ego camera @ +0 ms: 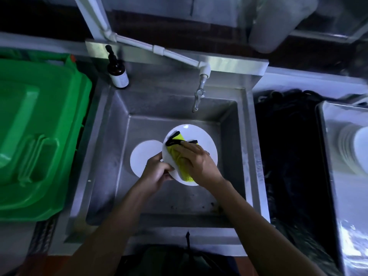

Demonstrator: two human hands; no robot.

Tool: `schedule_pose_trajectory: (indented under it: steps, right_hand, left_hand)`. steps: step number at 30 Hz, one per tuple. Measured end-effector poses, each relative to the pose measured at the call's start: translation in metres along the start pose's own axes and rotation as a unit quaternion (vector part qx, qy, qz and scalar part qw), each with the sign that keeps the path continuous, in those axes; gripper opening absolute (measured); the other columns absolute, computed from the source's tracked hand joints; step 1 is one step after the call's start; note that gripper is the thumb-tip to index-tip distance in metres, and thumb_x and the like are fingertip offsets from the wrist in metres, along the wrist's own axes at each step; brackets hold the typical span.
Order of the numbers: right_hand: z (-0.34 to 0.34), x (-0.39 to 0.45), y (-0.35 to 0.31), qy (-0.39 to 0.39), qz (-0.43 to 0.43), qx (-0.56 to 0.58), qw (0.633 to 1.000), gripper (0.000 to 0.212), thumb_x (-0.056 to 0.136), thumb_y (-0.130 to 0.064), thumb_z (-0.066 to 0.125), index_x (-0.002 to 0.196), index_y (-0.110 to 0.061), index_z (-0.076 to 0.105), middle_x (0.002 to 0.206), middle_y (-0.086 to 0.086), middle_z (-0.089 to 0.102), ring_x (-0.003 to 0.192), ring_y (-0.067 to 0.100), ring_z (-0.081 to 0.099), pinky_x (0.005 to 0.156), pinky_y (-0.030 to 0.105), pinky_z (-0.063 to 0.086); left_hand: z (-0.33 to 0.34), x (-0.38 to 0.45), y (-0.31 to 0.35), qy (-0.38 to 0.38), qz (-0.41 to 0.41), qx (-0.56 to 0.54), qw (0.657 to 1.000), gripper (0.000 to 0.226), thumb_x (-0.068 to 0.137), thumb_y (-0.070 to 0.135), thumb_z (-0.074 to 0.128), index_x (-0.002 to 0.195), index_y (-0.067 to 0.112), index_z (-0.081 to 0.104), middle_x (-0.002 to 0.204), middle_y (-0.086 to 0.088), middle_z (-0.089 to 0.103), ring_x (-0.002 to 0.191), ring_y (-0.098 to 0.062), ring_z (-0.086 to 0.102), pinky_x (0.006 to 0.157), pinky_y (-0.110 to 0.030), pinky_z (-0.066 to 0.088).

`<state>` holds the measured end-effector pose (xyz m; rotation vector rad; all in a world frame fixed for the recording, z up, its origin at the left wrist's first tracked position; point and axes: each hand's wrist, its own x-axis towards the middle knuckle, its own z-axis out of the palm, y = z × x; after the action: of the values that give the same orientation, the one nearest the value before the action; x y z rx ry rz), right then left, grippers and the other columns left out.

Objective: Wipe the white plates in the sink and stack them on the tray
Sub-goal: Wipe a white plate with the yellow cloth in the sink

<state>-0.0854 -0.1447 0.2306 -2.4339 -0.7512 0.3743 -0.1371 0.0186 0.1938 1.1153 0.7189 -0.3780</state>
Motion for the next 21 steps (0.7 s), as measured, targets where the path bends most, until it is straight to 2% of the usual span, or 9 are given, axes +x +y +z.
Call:
schedule_pose_trajectory:
  steps: [3,6,10,15,18,21]
  right_hand:
    - [-0.013,-0.014,0.014,-0.004,-0.059,-0.053,0.997,0.043,0.101,-0.027,0.053,0.144,-0.020,0.054,0.154,0.004,0.046,0.143,0.030,0.041,0.110,0.046,0.037]
    - [-0.023,-0.027,0.024,-0.020,-0.098,-0.095,0.990,0.050,0.103,-0.028,0.047,0.152,-0.021,0.043,0.163,0.002,0.032,0.151,0.030,0.028,0.118,0.050,0.027]
    - [-0.034,-0.038,0.029,-0.013,-0.157,-0.127,0.979,0.051,0.104,-0.035,0.036,0.152,-0.017,0.043,0.162,0.005,0.034,0.150,0.036,0.027,0.119,0.055,0.024]
    - [-0.048,-0.042,0.027,-0.037,-0.185,-0.151,0.970,0.055,0.105,-0.037,0.027,0.157,-0.018,0.032,0.166,0.003,0.022,0.154,0.034,0.016,0.121,0.054,0.018]
    - [-0.054,-0.040,0.024,-0.044,-0.179,-0.159,0.970,0.062,0.103,-0.044,0.015,0.159,-0.019,0.025,0.168,0.002,0.014,0.155,0.030,0.009,0.124,0.050,0.011]
    - [-0.056,-0.036,0.027,-0.023,-0.176,-0.156,0.972,0.056,0.105,-0.033,0.028,0.160,-0.020,0.021,0.169,0.000,0.009,0.156,0.028,0.005,0.123,0.049,0.011]
  left_hand:
    - [0.011,-0.009,0.007,0.012,0.005,-0.018,1.000,0.054,0.058,-0.005,0.056,0.106,0.012,0.073,0.095,-0.016,0.072,0.088,-0.036,0.068,0.069,-0.046,0.057]
    - [0.023,-0.016,0.010,0.004,0.016,-0.024,1.000,0.055,0.058,-0.006,0.057,0.108,0.010,0.073,0.104,-0.021,0.073,0.091,-0.037,0.071,0.074,-0.050,0.057]
    - [0.042,-0.029,0.010,-0.018,0.033,-0.034,0.999,0.055,0.060,-0.007,0.055,0.112,0.005,0.070,0.103,-0.022,0.071,0.091,-0.035,0.072,0.068,-0.043,0.058]
    - [0.057,-0.044,0.007,-0.026,0.046,0.006,0.999,0.055,0.061,-0.006,0.055,0.115,0.000,0.065,0.103,-0.021,0.067,0.095,-0.036,0.067,0.080,-0.050,0.052]
    - [0.063,-0.052,0.007,-0.014,0.050,0.022,0.998,0.052,0.061,-0.005,0.056,0.112,-0.002,0.064,0.100,-0.020,0.065,0.091,-0.034,0.067,0.076,-0.045,0.053]
    - [0.070,-0.059,0.003,-0.005,0.052,0.016,0.999,0.048,0.060,-0.003,0.058,0.107,0.001,0.068,0.097,-0.020,0.066,0.086,-0.033,0.069,0.068,-0.041,0.057]
